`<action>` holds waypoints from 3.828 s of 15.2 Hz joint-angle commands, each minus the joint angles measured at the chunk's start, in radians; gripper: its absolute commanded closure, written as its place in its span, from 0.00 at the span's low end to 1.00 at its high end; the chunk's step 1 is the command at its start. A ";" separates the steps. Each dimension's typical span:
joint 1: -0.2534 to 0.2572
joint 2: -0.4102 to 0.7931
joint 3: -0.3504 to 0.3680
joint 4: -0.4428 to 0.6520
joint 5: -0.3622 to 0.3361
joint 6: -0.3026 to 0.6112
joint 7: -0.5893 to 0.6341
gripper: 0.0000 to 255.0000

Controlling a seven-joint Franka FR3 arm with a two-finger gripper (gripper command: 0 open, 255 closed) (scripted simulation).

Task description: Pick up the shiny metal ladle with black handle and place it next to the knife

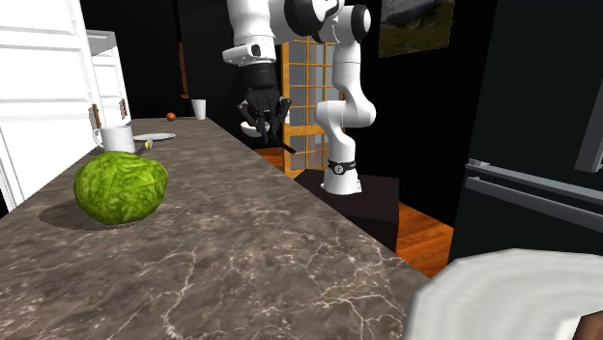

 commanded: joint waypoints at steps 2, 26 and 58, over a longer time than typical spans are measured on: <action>-0.009 -0.020 -0.010 -0.002 -0.009 -0.020 -0.013 1.00; -0.258 -0.192 -0.333 -0.122 -0.171 -0.099 -0.512 1.00; -0.403 0.158 -0.582 -0.076 0.030 0.072 -1.019 1.00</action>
